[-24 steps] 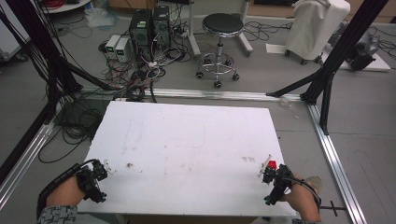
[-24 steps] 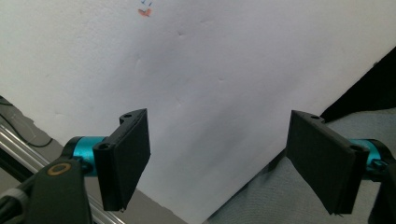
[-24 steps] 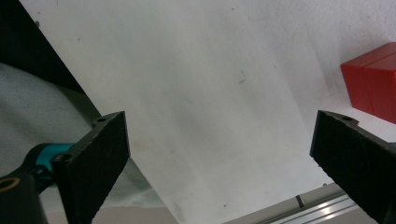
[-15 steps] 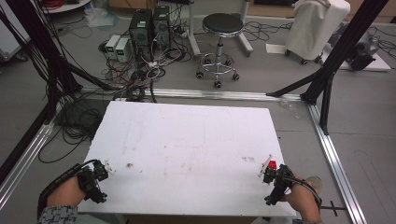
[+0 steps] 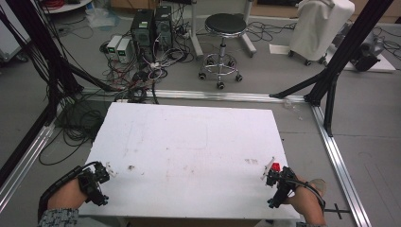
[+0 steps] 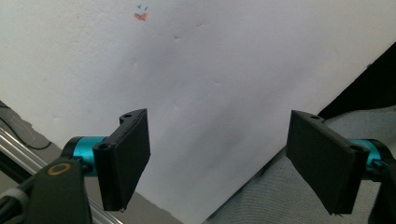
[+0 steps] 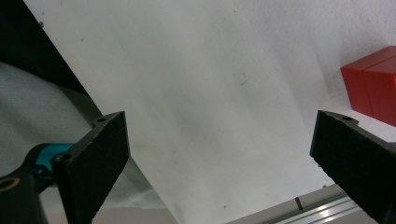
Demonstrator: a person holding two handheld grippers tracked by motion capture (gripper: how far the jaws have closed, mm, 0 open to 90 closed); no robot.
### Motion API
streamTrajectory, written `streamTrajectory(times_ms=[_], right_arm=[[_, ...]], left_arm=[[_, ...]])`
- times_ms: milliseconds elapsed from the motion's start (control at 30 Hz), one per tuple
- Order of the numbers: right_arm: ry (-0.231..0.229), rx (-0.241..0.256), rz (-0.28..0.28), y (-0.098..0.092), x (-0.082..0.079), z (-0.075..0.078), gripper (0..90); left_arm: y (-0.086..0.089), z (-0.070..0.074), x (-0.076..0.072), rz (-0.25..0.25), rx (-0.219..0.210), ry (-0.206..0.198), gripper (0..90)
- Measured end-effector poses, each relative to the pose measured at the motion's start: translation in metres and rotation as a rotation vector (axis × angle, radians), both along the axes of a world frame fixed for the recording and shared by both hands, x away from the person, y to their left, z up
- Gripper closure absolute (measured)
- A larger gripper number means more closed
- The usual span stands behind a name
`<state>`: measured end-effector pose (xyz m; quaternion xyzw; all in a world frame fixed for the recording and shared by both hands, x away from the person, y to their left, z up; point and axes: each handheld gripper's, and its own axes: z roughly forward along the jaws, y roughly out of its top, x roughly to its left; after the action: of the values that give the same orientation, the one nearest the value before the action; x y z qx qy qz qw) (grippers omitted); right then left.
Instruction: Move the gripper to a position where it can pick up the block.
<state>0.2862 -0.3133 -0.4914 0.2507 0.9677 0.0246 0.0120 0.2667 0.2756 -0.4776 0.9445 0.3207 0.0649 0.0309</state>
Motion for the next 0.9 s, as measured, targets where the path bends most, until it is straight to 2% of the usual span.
streamTrajectory(times_ms=[300,400,800,900], right_arm=[[0.007,0.009,0.011,-0.002,0.001,0.001,4.1],[0.020,0.006,0.040,0.000,0.003,0.000,4.1],[-0.004,0.011,0.116,-0.010,0.013,0.015,4.1],[-0.034,0.008,0.157,-0.020,0.018,0.022,4.1]], left_arm=[[0.002,0.002,-0.001,0.005,-0.002,-0.007,22.2],[0.003,0.003,-0.001,0.004,-0.003,-0.007,22.2],[0.004,0.004,-0.001,0.006,-0.005,-0.007,22.2],[0.004,0.003,-0.001,0.015,-0.014,-0.008,22.2]])
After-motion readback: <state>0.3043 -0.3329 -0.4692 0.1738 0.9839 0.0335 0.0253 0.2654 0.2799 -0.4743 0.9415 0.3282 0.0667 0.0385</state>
